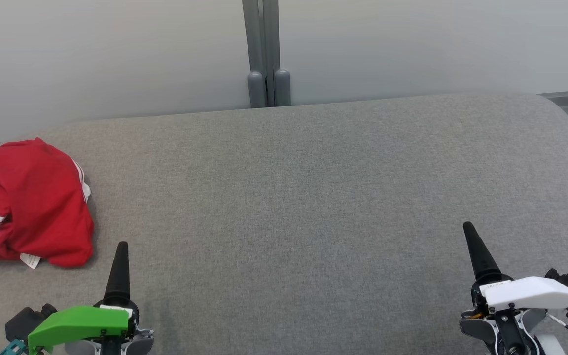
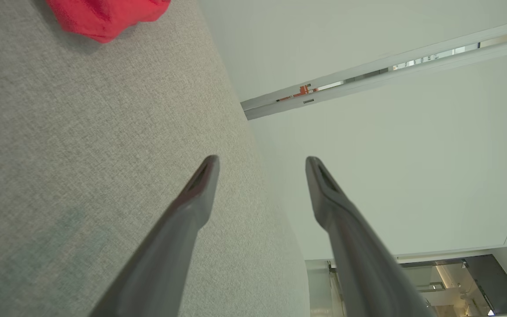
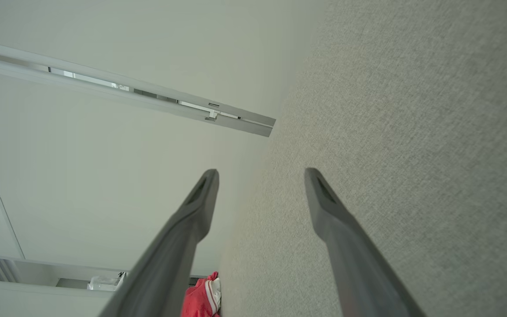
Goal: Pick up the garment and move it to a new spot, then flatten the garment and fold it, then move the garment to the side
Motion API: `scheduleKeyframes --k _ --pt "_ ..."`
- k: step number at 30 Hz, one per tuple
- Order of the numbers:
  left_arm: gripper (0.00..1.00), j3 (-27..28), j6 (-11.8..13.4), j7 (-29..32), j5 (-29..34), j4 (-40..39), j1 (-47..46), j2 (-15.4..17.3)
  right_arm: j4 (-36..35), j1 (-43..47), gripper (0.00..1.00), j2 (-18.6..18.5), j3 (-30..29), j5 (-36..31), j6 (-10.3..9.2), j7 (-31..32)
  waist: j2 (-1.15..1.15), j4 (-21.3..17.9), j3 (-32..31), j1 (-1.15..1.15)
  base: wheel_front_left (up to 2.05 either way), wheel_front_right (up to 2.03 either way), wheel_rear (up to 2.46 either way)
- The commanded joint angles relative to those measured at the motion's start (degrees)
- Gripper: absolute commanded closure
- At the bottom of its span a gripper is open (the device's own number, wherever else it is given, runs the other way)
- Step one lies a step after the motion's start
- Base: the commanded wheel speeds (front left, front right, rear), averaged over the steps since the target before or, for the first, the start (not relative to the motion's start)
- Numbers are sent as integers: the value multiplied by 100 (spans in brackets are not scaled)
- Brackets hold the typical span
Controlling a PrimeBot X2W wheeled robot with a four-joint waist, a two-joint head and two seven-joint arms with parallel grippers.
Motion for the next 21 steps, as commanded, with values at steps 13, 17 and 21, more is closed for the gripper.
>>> scheduleKeyframes --k 13,17,21 --pt "0 -272 292 -307 2354 -261 112 54 -57 -44 0 -44 139 -2048 2 -314 0 -3 -66 0 0 0 0" --pt "0 -365 370 -382 2845 -290 161 62 -56 -21 0 -46 174 -2506 3 -392 0 2 -86 0 0 0 0" --pt "0 -488 432 -451 3303 -284 173 118 13 -13 0 -49 202 -2992 3 -456 0 7 -98 0 0 0 0"
